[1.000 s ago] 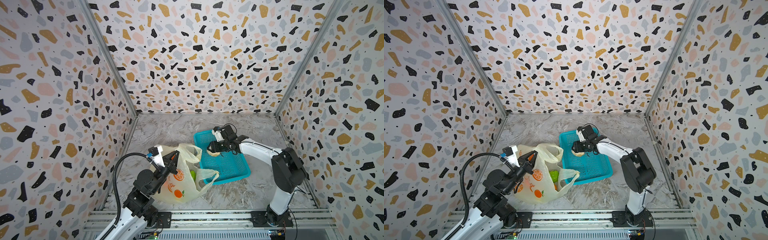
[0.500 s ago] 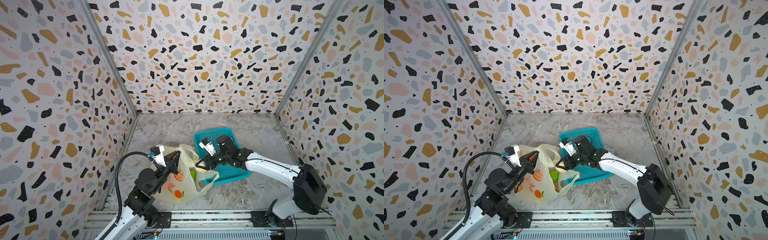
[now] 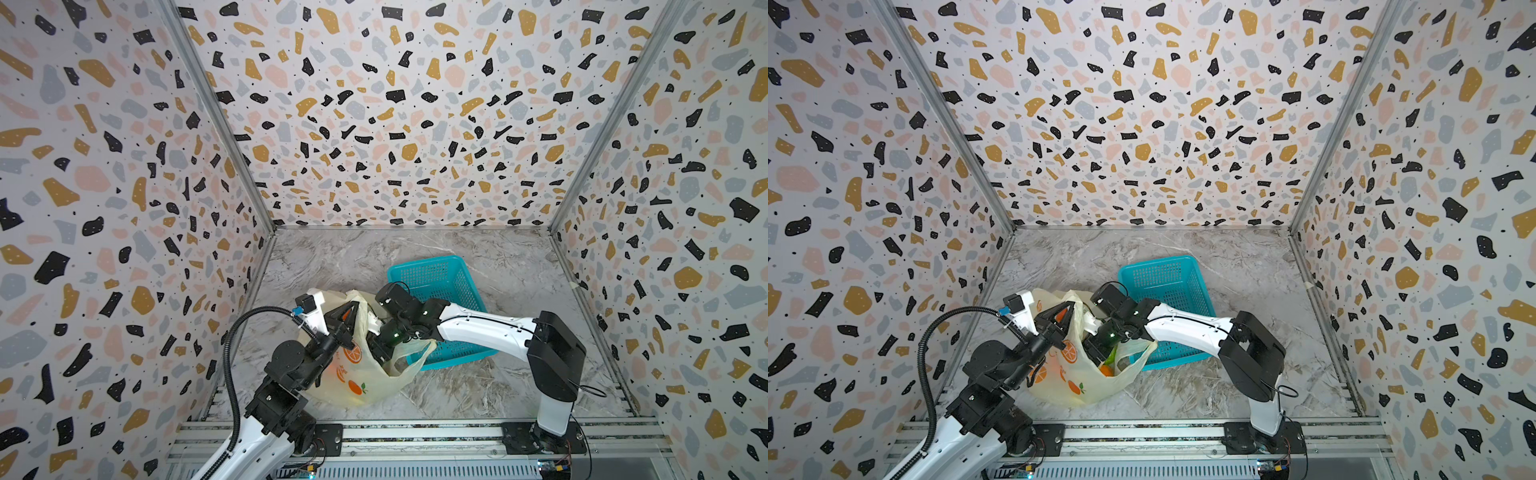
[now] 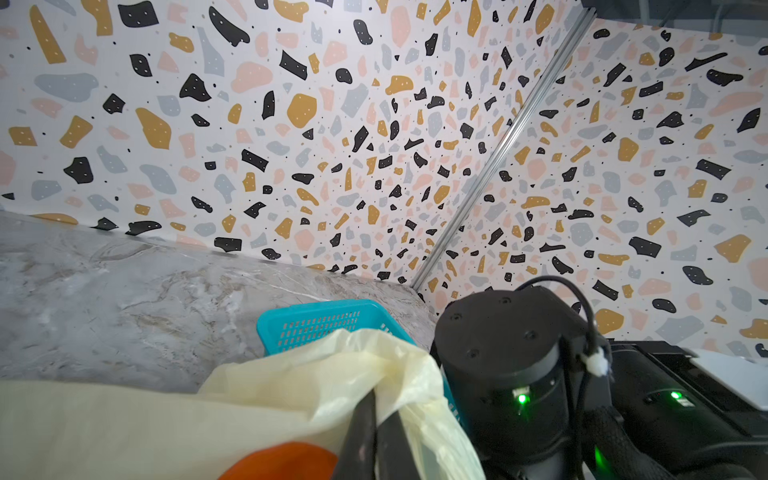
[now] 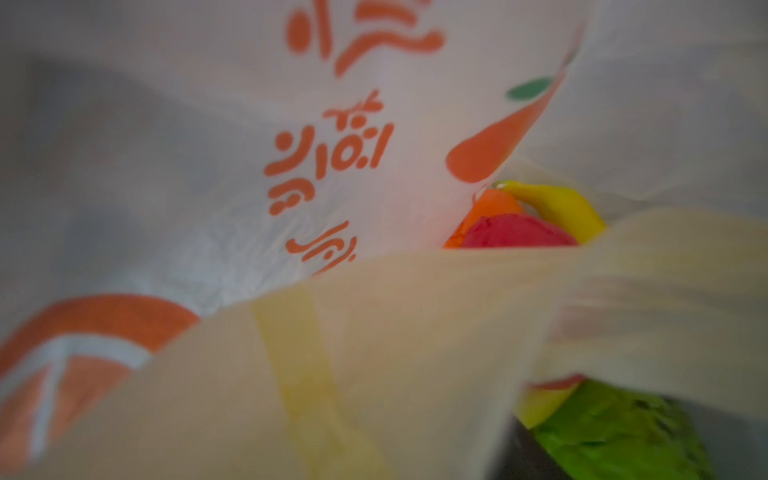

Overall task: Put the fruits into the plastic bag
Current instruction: 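Carry the white dough ball into the bag and open the right gripper, then withdraw the right gripper from the bag opening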

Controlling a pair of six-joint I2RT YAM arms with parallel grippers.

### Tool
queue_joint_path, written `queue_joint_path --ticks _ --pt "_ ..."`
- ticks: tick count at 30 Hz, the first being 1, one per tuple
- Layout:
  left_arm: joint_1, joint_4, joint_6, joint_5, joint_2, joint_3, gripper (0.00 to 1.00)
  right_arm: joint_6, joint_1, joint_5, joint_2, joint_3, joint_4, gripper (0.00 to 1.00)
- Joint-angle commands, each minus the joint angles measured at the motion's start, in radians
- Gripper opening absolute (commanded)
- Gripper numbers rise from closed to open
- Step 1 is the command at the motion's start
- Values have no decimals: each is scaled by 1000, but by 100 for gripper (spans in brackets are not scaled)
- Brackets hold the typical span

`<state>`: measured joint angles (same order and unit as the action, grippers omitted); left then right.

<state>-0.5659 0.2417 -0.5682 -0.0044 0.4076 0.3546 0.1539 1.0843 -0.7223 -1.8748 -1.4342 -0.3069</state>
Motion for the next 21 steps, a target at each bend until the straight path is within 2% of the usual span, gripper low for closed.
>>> queue_joint_path --ticks 1,2,4,11,16,21 --pt "3 21 -6 -3 -3 6 0 -100 23 -53 26 -44 -96 85" --pt "3 19 -6 -4 -4 6 0 -97 21 -37 39 -34 -90 90" --pt "3 16 -5 -7 -6 6 0 -92 15 -4 74 -9 -77 93" --pt "3 16 -6 -20 -9 -3 0 -26 -54 174 296 128 -13 92" --pt "3 27 -6 -31 -14 -14 0 15 -104 318 460 221 -23 91" --pt "3 31 -1 -35 -14 -17 0 108 -159 460 573 321 -75 91"
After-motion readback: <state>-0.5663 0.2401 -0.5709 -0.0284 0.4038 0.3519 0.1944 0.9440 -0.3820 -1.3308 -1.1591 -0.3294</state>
